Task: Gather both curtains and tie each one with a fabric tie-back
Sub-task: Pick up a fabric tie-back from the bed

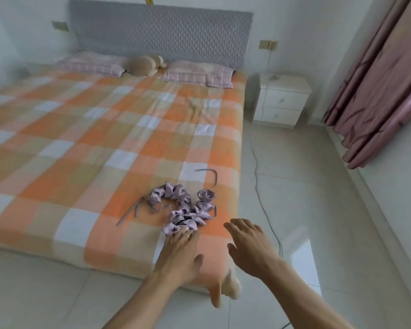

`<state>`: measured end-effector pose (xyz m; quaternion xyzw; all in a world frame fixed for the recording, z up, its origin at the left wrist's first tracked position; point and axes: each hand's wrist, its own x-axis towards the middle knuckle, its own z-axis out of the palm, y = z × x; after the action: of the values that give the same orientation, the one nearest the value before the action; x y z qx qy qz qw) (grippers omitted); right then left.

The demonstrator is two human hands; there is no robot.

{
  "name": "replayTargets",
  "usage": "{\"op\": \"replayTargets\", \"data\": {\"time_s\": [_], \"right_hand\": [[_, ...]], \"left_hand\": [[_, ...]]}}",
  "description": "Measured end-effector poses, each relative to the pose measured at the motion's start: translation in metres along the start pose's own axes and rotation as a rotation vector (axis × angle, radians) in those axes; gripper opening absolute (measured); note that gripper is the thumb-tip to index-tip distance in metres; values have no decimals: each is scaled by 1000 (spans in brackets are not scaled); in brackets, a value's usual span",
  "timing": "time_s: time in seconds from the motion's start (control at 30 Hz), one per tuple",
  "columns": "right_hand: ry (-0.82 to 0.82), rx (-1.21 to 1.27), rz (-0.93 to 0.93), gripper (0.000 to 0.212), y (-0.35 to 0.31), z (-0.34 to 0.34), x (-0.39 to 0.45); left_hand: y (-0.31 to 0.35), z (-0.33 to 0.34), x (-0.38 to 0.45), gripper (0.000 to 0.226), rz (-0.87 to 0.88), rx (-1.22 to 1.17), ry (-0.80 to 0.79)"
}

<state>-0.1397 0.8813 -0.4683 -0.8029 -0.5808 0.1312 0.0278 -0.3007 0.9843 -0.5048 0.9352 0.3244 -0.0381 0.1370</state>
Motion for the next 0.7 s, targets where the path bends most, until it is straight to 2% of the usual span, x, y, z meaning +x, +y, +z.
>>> {"op": "replayTargets", "data": {"time_s": [0.17,0.3,0.33,0.4,0.5,0.57,0.63,0.7], "right_hand": [[-107,71,0,50,1,91,94],[-133,121,-32,65,-10,141,146],[-135,132,-34,67,-12,149,155],[-140,150,-35,67,-17,161,168],[-166,71,-34,72,-23,162,175],[-167,9,-17,68,-22,152,173],[-85,72,40,54,-19,129,166],[-7,137,114,45,-11,98,156]], "left_hand": [[-71,64,75,42,56,59,-81],[-112,108,114,66,-18,106,-163],[-119,115,119,68,-43,107,-168],[-130,123,126,59,-38,83,-156],[-136,118,130,40,73,-140,-110],[-134,102,132,28,86,-402,-201],[-125,72,139,14,36,-591,-344],[-107,36,145,14,-28,-743,-412]]}}
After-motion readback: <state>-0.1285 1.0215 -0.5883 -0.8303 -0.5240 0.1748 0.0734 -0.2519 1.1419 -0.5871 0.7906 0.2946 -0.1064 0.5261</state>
